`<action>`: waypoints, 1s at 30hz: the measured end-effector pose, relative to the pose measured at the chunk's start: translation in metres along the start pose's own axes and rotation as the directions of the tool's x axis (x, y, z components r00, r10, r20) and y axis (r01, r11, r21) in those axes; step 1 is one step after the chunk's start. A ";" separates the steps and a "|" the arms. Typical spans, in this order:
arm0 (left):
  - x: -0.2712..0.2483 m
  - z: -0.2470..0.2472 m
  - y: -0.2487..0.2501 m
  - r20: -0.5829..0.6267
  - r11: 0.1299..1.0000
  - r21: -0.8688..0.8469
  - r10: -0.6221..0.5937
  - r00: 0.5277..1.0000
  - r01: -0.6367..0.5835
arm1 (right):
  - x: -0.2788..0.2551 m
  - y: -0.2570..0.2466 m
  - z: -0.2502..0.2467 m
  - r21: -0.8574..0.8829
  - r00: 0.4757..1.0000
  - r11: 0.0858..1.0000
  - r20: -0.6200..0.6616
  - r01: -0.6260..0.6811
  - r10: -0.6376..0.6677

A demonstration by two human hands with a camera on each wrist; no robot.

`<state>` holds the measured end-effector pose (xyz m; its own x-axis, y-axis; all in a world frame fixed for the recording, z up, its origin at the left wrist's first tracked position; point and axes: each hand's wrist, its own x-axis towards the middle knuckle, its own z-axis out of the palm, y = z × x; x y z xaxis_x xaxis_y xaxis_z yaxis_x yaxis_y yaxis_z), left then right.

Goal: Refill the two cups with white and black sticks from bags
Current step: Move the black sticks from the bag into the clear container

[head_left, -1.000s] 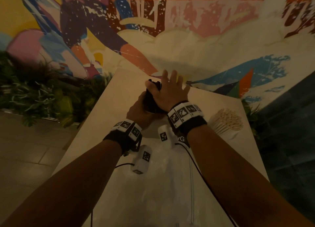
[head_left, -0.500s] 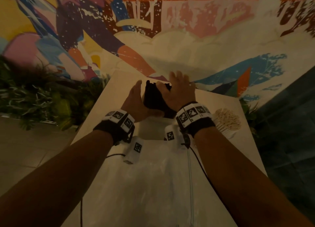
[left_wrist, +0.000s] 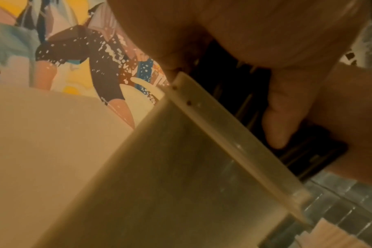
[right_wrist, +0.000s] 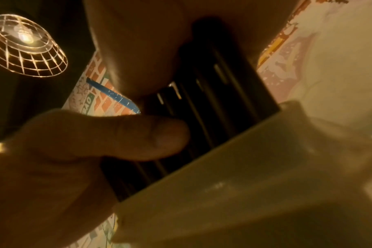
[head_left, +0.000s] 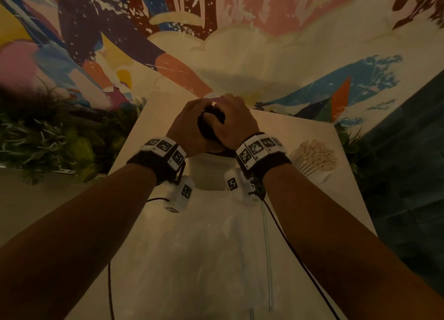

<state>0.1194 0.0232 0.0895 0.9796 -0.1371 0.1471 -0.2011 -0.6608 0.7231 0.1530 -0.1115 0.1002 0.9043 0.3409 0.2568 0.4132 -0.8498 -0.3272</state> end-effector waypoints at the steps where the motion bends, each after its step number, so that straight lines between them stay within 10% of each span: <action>1: 0.002 0.001 0.000 0.017 1.000 0.004 0.015 1.000 -0.015 | 0.001 -0.003 0.000 0.028 1.000 1.000 0.017 0.011 -0.011; 12: -0.015 -0.021 0.003 -0.040 0.982 -0.191 -0.002 0.999 -0.006 | -0.026 -0.004 -0.035 0.517 0.905 0.851 -0.316 -0.088 0.286; 15: -0.046 -0.045 -0.015 -0.184 0.967 -0.217 -0.172 0.968 0.130 | -0.070 0.014 -0.059 0.440 0.872 0.893 -0.395 -0.096 0.288; 19: -0.115 -0.047 -0.072 0.151 0.820 0.294 -0.547 0.823 0.491 | -0.158 0.041 -0.024 0.189 0.892 0.890 -0.108 -0.415 0.439; 23: -0.169 -0.018 -0.079 0.394 0.638 0.094 -0.728 0.560 0.764 | -0.213 0.058 0.038 0.164 0.568 0.551 0.382 -0.818 0.729; 30: -0.191 0.019 -0.055 0.325 0.470 -0.487 -0.685 0.652 0.736 | -0.233 0.023 0.051 0.371 0.591 0.461 0.475 -0.806 0.652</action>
<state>-0.0562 0.0718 0.0086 0.7758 0.1234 -0.6188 0.6278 -0.0524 0.7766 -0.0426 -0.1900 -0.0131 0.8547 -0.1620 -0.4932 -0.4992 -0.5172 -0.6952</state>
